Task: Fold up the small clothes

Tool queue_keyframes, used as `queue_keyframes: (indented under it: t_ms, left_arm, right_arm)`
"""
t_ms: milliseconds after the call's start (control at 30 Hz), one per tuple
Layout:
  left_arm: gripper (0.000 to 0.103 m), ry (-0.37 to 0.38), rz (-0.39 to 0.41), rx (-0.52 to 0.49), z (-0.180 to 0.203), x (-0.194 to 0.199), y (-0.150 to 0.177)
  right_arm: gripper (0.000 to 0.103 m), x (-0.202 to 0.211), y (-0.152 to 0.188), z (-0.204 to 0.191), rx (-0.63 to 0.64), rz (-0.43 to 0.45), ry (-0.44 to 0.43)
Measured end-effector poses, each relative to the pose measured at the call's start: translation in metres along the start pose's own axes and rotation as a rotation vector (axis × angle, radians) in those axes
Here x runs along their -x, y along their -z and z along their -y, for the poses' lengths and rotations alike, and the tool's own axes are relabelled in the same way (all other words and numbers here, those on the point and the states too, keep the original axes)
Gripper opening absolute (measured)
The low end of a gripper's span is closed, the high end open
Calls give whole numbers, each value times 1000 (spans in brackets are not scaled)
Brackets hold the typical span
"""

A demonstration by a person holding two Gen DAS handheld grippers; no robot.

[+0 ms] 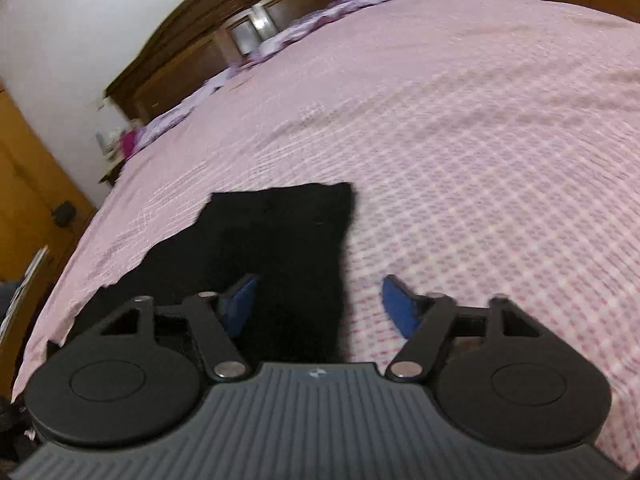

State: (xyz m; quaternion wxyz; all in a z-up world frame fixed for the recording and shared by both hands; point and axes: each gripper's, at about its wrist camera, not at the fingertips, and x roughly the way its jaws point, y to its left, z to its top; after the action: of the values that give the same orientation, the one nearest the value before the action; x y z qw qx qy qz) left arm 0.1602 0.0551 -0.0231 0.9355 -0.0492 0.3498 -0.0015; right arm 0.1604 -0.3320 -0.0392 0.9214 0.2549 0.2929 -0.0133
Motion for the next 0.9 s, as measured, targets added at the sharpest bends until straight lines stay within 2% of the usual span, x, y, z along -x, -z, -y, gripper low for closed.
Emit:
queue_keyframes:
  t_ms: [33,67,100,300,400,500,600,700,733,767,833,900]
  left_arm:
    - [24,23,-4,-16,2,0,-2]
    - [22,39,-4,-22,4,1,-4]
    - [21,39,3,-35,6,2,-6]
    - [20,12,114,-106,6,15,-32]
    - [20,-46,115,-125,1,5,-38]
    - [21,-65,81,-120,-5,-11,-37]
    - [26,-66,19,-108,-12,-28,-31]
    - [45,-77,40,-95,-18,-25,-26]
    - [54,-84,45,-86,-18,-22,-26]
    - [57,-84,47,-79,-20,-18,-26]
    - [57,-70,48,-61,-24,-8,-27]
    - [57,-53,49,-37,-29,2,-25]
  right_arm:
    - [39,-3,0,-2,7,-10,-7]
    - [14,-4,0,-4,16,-17,-4]
    - [7,-5,-1,-7,29,-17,4]
    - [5,17,-10,-17,121,123,51]
    - [4,15,-12,-21,185,137,104]
    - [4,11,-11,-18,206,128,142]
    - [6,9,-10,-14,177,100,142]
    - [7,15,-6,-18,182,99,139]
    - [9,18,-6,-21,192,94,130]
    - [14,21,-5,-24,200,92,119]
    - [27,28,-1,-31,213,93,92]
    - [52,36,5,-39,223,92,60]
